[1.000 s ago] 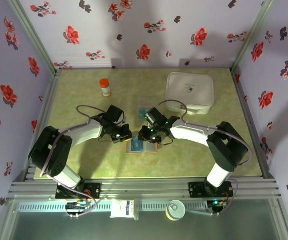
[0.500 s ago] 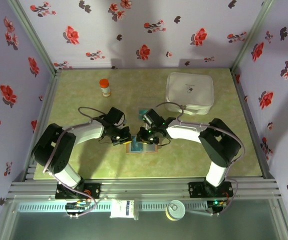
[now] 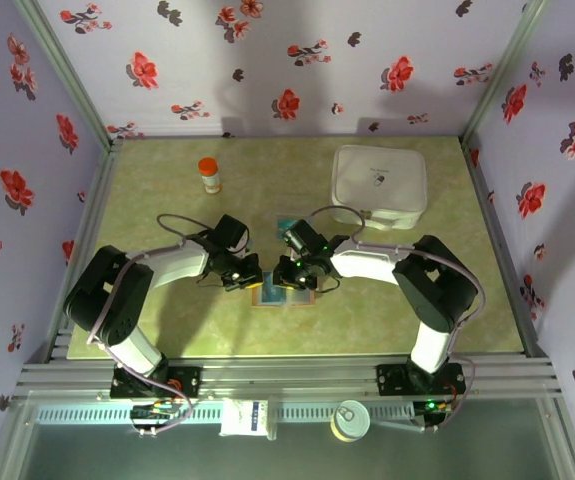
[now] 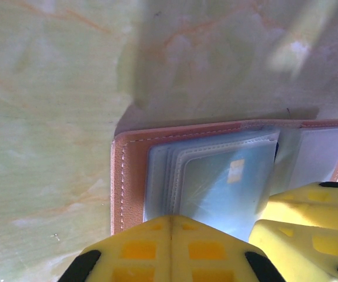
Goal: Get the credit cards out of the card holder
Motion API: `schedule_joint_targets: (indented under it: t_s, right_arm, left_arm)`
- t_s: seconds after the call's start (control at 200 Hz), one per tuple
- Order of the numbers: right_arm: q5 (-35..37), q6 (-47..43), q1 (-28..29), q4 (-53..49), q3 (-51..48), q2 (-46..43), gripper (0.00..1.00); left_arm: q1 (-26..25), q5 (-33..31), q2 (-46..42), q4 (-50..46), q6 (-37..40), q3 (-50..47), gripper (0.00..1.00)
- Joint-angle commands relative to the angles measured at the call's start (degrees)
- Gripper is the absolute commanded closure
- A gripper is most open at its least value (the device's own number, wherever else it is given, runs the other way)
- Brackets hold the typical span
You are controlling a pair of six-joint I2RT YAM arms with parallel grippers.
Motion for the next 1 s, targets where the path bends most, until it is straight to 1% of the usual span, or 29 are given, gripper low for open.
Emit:
schedule_joint_targets:
  t_s: [0.0,0.155,0.75,0.995]
  right_arm:
    - [3.7,-1.3,0.3,-4.1,1.0,-0.2,0.76]
    - [4.8,-1.8,0.3,-5.5,1.0,-1.3,0.76]
    - [4.5,-1.7,0.2,-6.4,0.9,-3.5,0.76]
    - [4.2,-1.3,-0.4,-4.3,-0.4,-5.0,0.75]
  left_arm:
    - [0.3,-1.3,0.7,-2.3,1.7,0.2,0.99]
    - [0.3,-1.5,0.4,-2.9,1.8,0.7,0.98]
    - [0.3,-1.1,-2.0,-4.8,2.3,3.2,0.97]
    - [-1.4,-0.9,-1.7,-4.6,1.4,3.7,0.97]
